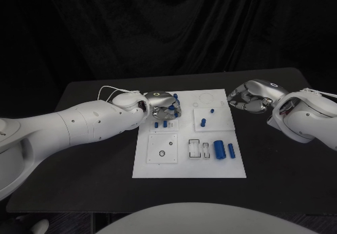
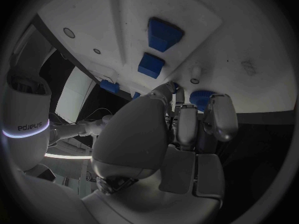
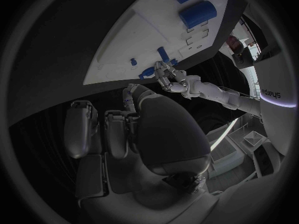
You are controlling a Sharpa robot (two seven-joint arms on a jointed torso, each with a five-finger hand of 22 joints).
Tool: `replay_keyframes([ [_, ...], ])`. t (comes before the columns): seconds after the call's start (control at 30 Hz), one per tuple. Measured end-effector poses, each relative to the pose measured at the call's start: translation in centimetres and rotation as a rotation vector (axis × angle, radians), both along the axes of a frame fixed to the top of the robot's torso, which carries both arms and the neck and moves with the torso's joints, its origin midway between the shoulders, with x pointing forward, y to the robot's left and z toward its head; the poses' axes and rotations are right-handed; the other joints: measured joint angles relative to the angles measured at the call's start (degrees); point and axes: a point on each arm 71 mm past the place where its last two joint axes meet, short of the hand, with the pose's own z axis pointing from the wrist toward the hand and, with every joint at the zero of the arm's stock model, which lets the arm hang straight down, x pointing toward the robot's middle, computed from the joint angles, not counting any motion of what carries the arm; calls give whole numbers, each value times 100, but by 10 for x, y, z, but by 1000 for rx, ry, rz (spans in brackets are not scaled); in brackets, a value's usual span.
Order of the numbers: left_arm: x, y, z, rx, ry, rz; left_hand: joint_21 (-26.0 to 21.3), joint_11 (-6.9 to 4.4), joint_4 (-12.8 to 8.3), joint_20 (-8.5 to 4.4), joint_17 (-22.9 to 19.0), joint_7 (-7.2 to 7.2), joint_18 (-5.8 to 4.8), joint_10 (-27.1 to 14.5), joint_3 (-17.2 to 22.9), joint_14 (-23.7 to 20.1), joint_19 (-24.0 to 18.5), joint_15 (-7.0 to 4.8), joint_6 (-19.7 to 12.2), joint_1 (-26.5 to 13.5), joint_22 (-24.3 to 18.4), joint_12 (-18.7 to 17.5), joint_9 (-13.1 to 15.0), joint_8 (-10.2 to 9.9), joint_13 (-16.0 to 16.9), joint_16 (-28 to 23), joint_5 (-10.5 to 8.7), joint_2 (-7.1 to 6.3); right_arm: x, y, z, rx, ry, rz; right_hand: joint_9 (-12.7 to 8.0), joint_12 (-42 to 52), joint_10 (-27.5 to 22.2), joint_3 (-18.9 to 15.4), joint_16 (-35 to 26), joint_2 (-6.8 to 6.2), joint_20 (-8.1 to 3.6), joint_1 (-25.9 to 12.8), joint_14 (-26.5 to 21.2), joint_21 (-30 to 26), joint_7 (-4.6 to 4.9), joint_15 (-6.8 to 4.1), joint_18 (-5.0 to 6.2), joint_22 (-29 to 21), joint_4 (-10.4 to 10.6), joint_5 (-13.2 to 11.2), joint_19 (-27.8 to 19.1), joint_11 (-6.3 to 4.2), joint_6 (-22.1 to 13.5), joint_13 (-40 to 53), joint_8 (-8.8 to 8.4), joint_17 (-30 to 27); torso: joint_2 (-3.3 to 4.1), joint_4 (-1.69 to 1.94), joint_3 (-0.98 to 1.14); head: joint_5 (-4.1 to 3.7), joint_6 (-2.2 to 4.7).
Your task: Assemble the parts on the task board
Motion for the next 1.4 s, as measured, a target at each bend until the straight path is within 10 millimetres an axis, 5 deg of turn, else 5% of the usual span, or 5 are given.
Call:
replay_keyframes([
  [0.27,-2,4,-1,-13,-19,1,161,-111,-102,-42,98,169,1,279,102,121,123,-121,169,9,0,172,43,33,158,43,17,6,0,-1,0,-1,1,-3,0,0,0,0,0,0,0,0,0,0,0,0,0,0,0,0,0,0,0,-1,0,0,-10,10,1,-25,0],
  [0.43,-3,7,0,-28,-39,-1,183,-76,-135,-62,95,241,1,373,132,141,143,-141,245,13,0,236,64,64,196,44,40,10,0,-1,0,-2,3,-2,0,0,0,0,-35,0,0,0,0,-21,0,0,0,0,0,0,0,0,0,-4,0,0,-15,10,2,-30,0],
  [0.77,-16,16,9,-82,-85,-20,241,-26,-175,-62,94,263,3,429,141,192,184,-131,323,14,0,238,87,83,199,44,100,9,0,-2,0,-4,5,-3,0,1,0,0,-36,0,0,0,0,-21,0,0,0,0,0,0,0,0,0,-4,0,0,-18,5,6,19,0],
  [1.07,-21,34,41,-104,-134,-23,116,-66,-198,-84,-152,263,3,503,163,167,161,-86,323,-32,0,11,71,22,142,-25,100,-37,1,-2,-1,-6,8,-3,0,-22,0,0,-35,0,0,0,0,-55,0,0,0,-1,0,0,0,0,0,-1,0,0,-22,12,7,73,0],
  [1.4,-22,57,41,-47,-107,16,62,-89,-172,-83,-193,263,2,525,190,117,118,-80,322,-74,0,-69,64,17,71,-52,4,-56,1,-2,-1,-5,15,-6,0,-24,0,0,-61,0,0,0,0,-55,0,0,0,-1,0,0,0,0,0,0,0,0,-42,31,21,74,0],
])
